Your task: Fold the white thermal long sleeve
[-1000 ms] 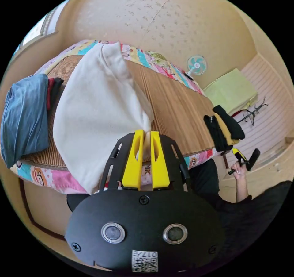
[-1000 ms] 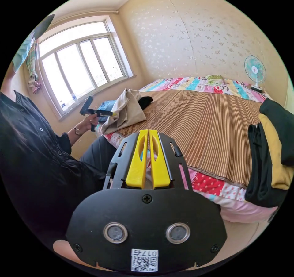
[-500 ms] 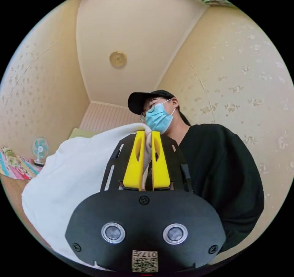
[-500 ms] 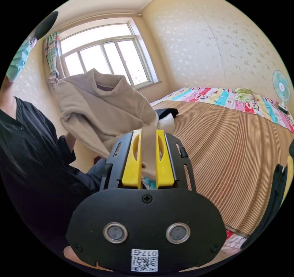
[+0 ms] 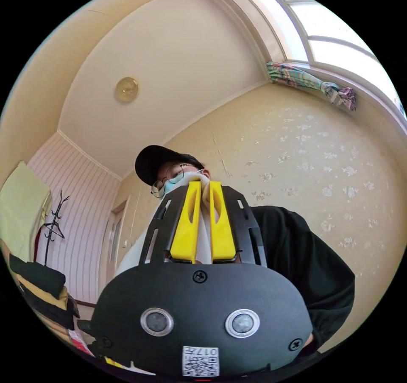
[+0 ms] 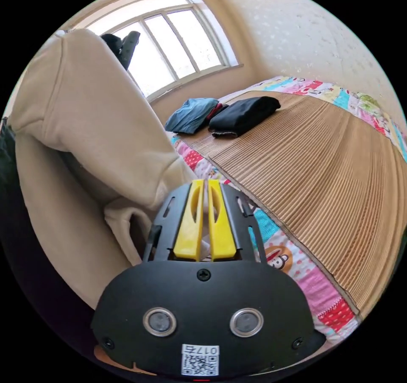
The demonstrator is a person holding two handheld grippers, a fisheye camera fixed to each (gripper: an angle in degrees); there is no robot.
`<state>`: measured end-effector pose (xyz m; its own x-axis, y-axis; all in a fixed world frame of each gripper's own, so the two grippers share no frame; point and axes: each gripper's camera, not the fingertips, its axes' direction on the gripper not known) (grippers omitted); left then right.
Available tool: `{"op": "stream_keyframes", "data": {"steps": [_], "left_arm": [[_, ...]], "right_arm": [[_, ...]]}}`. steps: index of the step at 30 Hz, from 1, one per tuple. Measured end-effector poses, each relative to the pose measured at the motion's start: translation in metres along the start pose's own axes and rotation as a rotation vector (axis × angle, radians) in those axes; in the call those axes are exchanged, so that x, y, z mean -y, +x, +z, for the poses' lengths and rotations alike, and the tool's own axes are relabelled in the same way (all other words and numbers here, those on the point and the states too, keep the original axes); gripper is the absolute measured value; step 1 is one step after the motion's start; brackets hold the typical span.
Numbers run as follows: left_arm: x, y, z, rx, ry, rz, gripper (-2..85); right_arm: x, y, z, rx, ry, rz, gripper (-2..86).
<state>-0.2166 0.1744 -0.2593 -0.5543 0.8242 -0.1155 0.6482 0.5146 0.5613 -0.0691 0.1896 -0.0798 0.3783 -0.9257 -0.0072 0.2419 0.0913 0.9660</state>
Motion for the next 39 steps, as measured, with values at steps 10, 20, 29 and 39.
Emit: {"op": "stream_keyframes", "data": {"steps": [10,20,29,39], "left_arm": [[0.021,0.026,0.001,-0.003,0.063,0.055,2.7],[0.025,0.018,0.017,-0.015,0.093,0.044,2.7],[0.044,0.018,0.038,0.072,0.025,0.085,2.8],[0.052,0.123,0.096,1.141,-0.141,0.255,3.0]], "right_arm": [[-0.024,0.034,-0.067,0.512,0.032,-0.072,16.0],[-0.006,0.028,-0.074,0.493,0.139,-0.027,12.0],[-0.001,0.048,-0.115,0.286,0.261,0.193,5.0],[0.004,-0.056,-0.388,-0.26,0.858,-0.073,4.4]]}}
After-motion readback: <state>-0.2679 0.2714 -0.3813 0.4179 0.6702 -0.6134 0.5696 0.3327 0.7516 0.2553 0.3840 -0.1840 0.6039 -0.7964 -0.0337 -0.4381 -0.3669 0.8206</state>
